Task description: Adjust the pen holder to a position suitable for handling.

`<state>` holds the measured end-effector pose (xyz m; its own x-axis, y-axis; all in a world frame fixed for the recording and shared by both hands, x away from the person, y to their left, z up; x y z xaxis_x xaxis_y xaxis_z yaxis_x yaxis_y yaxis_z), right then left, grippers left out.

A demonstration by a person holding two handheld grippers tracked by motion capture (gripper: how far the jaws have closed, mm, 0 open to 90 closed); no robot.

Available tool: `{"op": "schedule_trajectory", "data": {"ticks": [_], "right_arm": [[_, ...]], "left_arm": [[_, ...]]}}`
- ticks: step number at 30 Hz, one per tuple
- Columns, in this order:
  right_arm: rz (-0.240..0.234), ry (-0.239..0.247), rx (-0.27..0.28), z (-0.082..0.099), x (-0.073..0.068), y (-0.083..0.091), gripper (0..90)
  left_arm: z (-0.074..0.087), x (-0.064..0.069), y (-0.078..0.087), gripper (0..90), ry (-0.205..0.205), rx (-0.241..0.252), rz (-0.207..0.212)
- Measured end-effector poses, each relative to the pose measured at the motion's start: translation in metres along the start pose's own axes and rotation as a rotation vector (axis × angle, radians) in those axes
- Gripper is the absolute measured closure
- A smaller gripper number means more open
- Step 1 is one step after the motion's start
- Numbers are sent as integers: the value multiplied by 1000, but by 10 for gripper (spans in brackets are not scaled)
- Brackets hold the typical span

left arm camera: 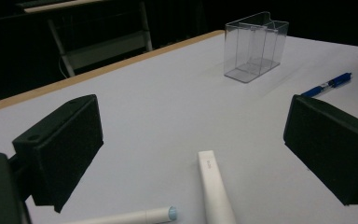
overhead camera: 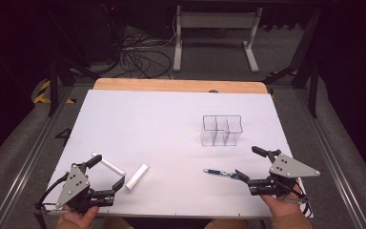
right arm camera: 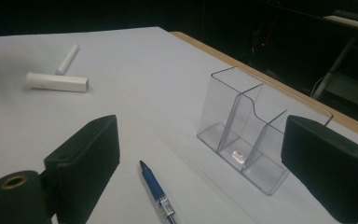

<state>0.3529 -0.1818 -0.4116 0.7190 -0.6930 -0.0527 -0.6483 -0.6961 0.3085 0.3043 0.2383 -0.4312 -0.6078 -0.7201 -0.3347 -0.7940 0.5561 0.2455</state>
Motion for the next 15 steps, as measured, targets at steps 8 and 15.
{"op": "schedule_trajectory", "data": {"ticks": [8, 15], "right_arm": [[-14, -1, 0, -10, 4, -7, 119], [-24, 15, -13, -14, 5, -12, 121]], "left_arm": [[0, 0, 0, 54, -5, -3, -3], [0, 0, 0, 54, -4, 0, -6]]}}
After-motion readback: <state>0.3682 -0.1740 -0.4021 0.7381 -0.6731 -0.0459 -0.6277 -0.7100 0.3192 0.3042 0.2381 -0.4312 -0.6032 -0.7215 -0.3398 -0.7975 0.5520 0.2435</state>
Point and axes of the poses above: each handheld gripper's, and its own axes: y roughly backward along the jaws, z roughly out of its underside, x roughly to its right, the point moved 7 cm from there along -y, roughly forward along the jaws, and after that the axes turned 14 degrees about -y, right-handed, at the moved point
